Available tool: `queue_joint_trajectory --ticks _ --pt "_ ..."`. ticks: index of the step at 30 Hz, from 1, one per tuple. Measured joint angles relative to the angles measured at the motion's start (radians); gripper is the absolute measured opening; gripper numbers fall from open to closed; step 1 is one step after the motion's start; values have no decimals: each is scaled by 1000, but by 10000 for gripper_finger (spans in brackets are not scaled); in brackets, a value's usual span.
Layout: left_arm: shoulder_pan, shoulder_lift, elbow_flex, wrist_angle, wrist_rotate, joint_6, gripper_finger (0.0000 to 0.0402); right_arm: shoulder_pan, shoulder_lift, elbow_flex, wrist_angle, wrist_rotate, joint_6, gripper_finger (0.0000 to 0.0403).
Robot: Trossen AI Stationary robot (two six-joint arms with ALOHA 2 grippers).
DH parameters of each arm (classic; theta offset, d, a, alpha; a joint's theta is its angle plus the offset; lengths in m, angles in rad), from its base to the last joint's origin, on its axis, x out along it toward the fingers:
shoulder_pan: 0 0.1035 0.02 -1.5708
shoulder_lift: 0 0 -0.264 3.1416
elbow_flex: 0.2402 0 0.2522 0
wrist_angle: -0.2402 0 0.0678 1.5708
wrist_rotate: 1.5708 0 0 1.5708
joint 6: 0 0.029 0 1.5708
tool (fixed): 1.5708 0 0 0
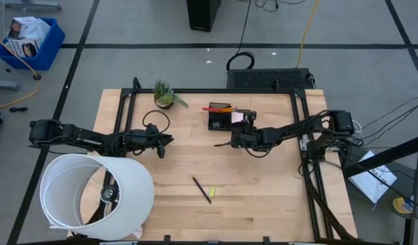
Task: Pick and place office supplies into organizer
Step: Put the pink sticky notes into the desk organizer, then put the black pen into the desk organizer
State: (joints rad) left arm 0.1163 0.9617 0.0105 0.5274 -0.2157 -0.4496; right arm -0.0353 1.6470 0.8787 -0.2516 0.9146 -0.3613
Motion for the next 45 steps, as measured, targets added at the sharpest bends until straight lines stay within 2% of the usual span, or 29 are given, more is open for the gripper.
queue_joint_trajectory --ticks 4,9,14,19,23,27,31,35,38,45 --pt "0 0 0 0 0 0 93 -34 0 0 0 -80 11 11" --pt "0 0 0 0 0 0 93 -57 0 0 0 -82 22 36" --pt "0 0 0 0 0 0 93 -60 0 0 21 -84 17 79" --pt "0 0 0 0 0 0 93 -38 1 0 34 -183 3 130" --pt "0 0 0 0 0 0 93 18 1 0 25 -102 8 161" --pt "0 0 0 0 0 0 93 124 1 0 57 -58 21 181" --pt "0 0 0 0 0 0 93 237 1 0 69 5 182 189" --pt "0 0 0 0 0 0 93 330 1 0 188 -26 455 185" --pt "0 0 0 0 0 0 93 382 1 0 285 -100 569 175" --pt "0 0 0 0 0 0 93 478 9 0 426 -110 793 157"
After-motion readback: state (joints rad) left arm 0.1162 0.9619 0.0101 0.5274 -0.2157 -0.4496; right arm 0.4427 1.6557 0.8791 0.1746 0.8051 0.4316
